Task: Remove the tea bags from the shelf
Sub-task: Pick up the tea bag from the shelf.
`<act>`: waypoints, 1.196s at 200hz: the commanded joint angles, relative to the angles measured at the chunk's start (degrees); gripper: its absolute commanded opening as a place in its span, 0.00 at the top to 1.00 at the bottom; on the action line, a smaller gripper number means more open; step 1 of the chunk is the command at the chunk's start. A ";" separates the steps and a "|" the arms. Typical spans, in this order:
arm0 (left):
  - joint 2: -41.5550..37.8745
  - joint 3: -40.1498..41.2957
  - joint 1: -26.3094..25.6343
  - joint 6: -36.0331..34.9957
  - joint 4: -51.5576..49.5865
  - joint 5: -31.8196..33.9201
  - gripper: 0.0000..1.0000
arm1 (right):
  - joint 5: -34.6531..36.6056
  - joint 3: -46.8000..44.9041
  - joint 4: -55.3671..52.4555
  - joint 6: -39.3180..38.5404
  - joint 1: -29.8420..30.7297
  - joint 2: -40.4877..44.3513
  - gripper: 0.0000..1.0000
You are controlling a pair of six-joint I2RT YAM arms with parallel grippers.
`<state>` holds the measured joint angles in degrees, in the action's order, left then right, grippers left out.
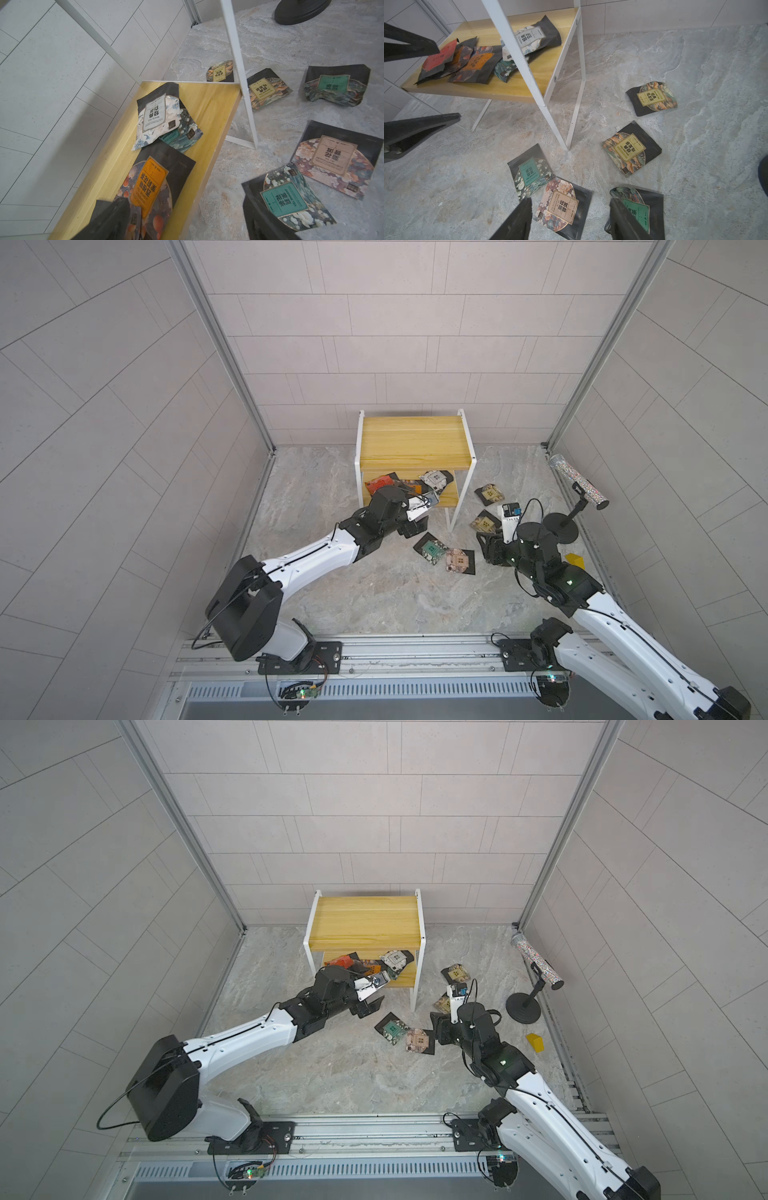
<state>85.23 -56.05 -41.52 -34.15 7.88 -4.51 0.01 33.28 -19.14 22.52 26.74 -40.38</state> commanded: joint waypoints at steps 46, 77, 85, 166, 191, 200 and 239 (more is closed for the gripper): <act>5.37 -3.71 0.86 -2.05 2.67 -1.29 0.07 | 0.89 -0.57 0.33 0.27 0.25 1.18 0.37; 6.52 -4.41 1.15 -2.64 2.54 -0.22 0.09 | 0.69 -0.58 0.59 0.27 0.29 1.18 0.37; 6.63 -4.50 1.23 -2.72 2.35 -0.10 0.10 | 0.57 -0.58 0.59 0.24 0.26 1.23 0.37; 6.07 -2.24 1.34 -2.20 -0.10 -0.76 0.27 | 0.37 -0.93 0.77 0.53 0.30 1.54 0.37; 5.06 -1.41 1.32 -2.25 -1.05 -1.01 0.32 | 0.42 -0.93 0.77 0.51 0.29 1.51 0.37; 4.74 -1.09 1.31 -2.38 -1.20 -1.03 0.36 | 0.46 -0.97 0.91 0.50 0.27 1.53 0.37; 3.56 -0.76 1.33 -2.50 -1.85 -0.43 0.46 | 0.78 -1.18 1.11 0.60 0.25 1.45 0.37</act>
<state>90.41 -57.74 -40.51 -36.86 8.43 -4.86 0.30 32.60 -19.03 22.74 26.74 -39.51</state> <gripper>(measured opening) 0.564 0.631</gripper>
